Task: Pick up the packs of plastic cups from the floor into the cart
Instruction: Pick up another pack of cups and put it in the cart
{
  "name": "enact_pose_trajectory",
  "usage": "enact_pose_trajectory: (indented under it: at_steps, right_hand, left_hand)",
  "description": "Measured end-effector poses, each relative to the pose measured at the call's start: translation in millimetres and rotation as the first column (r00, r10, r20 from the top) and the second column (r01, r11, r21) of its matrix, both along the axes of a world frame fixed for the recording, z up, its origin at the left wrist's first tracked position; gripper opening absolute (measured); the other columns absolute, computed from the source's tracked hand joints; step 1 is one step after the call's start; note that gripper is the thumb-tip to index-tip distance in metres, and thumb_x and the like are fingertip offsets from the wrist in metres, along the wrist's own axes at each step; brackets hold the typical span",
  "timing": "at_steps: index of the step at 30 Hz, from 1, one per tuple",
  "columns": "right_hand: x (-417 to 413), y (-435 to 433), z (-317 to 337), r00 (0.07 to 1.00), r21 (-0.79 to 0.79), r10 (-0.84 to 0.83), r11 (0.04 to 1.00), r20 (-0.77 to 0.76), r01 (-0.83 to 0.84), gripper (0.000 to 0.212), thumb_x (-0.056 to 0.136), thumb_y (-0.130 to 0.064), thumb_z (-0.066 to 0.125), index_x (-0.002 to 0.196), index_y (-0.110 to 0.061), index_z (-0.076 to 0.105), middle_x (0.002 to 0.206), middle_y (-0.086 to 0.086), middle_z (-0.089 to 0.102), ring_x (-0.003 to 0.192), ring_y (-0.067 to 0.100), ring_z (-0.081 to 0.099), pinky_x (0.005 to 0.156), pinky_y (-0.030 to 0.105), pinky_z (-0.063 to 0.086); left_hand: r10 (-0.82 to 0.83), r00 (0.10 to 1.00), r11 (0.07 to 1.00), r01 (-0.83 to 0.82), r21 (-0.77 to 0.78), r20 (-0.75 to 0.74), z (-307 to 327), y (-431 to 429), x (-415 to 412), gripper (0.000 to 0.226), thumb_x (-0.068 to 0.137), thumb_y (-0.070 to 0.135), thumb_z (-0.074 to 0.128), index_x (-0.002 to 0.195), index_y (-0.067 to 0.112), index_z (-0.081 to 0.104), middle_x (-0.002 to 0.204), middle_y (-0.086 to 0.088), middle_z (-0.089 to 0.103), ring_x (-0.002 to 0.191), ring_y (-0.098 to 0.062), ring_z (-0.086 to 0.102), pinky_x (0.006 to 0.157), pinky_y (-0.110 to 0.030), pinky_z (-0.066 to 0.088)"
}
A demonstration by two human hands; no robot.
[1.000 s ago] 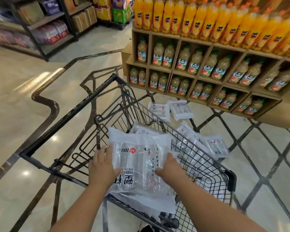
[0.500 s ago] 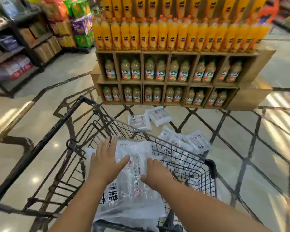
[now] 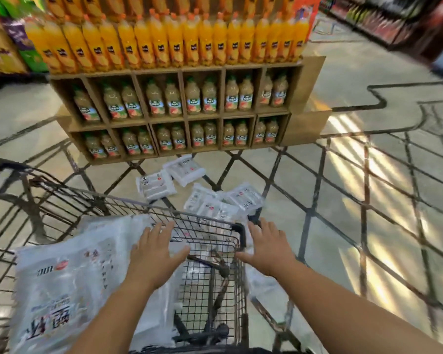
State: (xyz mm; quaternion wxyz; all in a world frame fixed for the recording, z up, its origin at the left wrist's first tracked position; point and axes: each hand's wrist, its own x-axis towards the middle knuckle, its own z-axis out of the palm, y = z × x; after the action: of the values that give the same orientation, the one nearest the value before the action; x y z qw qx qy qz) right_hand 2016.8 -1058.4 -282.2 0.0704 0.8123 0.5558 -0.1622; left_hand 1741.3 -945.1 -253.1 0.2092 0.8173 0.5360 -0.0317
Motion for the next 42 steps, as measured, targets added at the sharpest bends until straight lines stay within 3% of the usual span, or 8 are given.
enact_pose_trajectory:
  at_steps: [2, 6, 10, 15, 20, 27, 37, 42]
  right_hand:
    - [43.9, -25.5, -7.2, 0.999, -0.043, -0.038, 0.998, -0.01, 0.037, 0.108, 0.071, -0.09, 0.017, 0.159, -0.028, 0.003, 0.166, 0.011, 0.0, 0.151, 0.034, 0.006, 0.118, 0.055, 0.017]
    - [138.5, -77.0, -23.9, 0.992, -0.079, -0.103, 0.992, -0.066, 0.098, 0.1, 0.083, -0.083, 0.032, 0.159, -0.027, 0.0, 0.167, 0.01, -0.006, 0.152, 0.033, 0.002, 0.12, 0.054, 0.013]
    - [231.0, -121.9, -34.8, 0.996, -0.118, -0.068, 0.991, -0.049, 0.062, 0.102, 0.082, -0.084, 0.033, 0.159, -0.026, 0.0, 0.166, 0.012, -0.007, 0.152, 0.034, 0.003, 0.119, 0.053, 0.014]
    - [296.0, -149.0, -33.6, 0.997, -0.128, 0.037, 0.991, -0.067, -0.045, 0.101, 0.08, -0.083, 0.04, 0.157, -0.026, 0.008, 0.165, 0.014, 0.002, 0.149, 0.035, 0.01, 0.119, 0.048, 0.021]
    - [306.6, -128.1, -28.2, 0.985, -0.146, 0.14, 0.977, -0.103, -0.154, 0.098, 0.084, -0.078, 0.039, 0.158, -0.023, 0.007, 0.165, 0.014, 0.001, 0.15, 0.034, 0.008, 0.12, 0.046, 0.02]
    - [280.0, -90.4, -29.1, 0.946, -0.209, 0.31, 0.922, -0.098, -0.324, 0.095, 0.087, -0.075, 0.038, 0.159, -0.024, 0.004, 0.166, 0.013, -0.002, 0.15, 0.034, 0.011, 0.118, 0.048, 0.023]
    - [287.1, -20.4, -12.6, 0.965, -0.179, 0.256, 0.948, -0.061, -0.263, 0.095, 0.087, -0.077, 0.039, 0.158, -0.022, 0.006, 0.166, 0.011, 0.002, 0.147, 0.033, 0.019, 0.111, 0.046, 0.036]
    - [301.5, 8.5, -24.1, 0.957, -0.231, 0.271, 0.93, -0.099, -0.287, 0.094, 0.088, -0.074, 0.04, 0.158, -0.021, 0.005, 0.166, 0.011, 0.001, 0.147, 0.033, 0.018, 0.111, 0.045, 0.037]
  left_hand:
    - [-0.004, 1.0, 1.0, 0.004, 0.002, -0.023, -4.5, -18.8, 39.4, 0.104, 0.067, 0.091, 0.009, 0.157, 0.038, 0.008, 0.166, 0.003, 0.006, 0.152, -0.024, 0.003, 0.119, -0.052, 0.017]
    - [0.05, 0.999, 0.999, -0.05, 0.009, -0.022, -22.5, -62.4, 125.8, 0.106, 0.069, 0.095, 0.009, 0.156, 0.034, 0.014, 0.165, 0.0, 0.012, 0.151, -0.025, 0.009, 0.119, -0.05, 0.018]
    - [0.136, 0.991, 0.982, -0.135, -0.132, -0.001, -39.7, -122.3, 215.9, 0.104, 0.072, 0.094, 0.023, 0.157, 0.036, 0.004, 0.166, 0.002, 0.003, 0.152, -0.021, 0.001, 0.122, -0.046, 0.009]
    - [0.209, 0.977, 0.961, -0.213, -0.179, -0.041, -34.4, -166.4, 283.1, 0.113, 0.064, 0.099, 0.029, 0.156, 0.039, 0.003, 0.166, 0.003, 0.007, 0.152, -0.023, 0.004, 0.12, -0.054, 0.017]
    - [0.254, 0.965, 0.959, -0.261, -0.114, -0.065, -17.6, -174.5, 281.5, 0.119, 0.058, 0.103, 0.022, 0.156, 0.038, 0.006, 0.165, 0.002, 0.01, 0.151, -0.022, 0.007, 0.121, -0.049, 0.018]
    - [0.409, 0.909, 0.906, -0.415, -0.079, -0.084, -19.6, -162.5, 253.5, 0.124, 0.054, 0.101, 0.037, 0.156, 0.038, 0.003, 0.165, 0.002, 0.007, 0.152, -0.024, 0.006, 0.119, -0.052, 0.018]
    - [0.272, 0.955, 0.96, -0.277, -0.029, -0.117, -36.0, -105.4, 280.8, 0.113, 0.067, 0.093, 0.034, 0.157, 0.035, -0.001, 0.166, -0.002, 0.004, 0.152, -0.029, 0.002, 0.121, -0.051, 0.013]
    - [0.363, 0.928, 0.931, -0.366, -0.017, -0.081, -45.4, -96.5, 300.3, 0.102, 0.072, 0.087, 0.038, 0.156, 0.038, 0.006, 0.166, -0.002, 0.007, 0.152, -0.028, 0.0, 0.121, -0.047, 0.012]
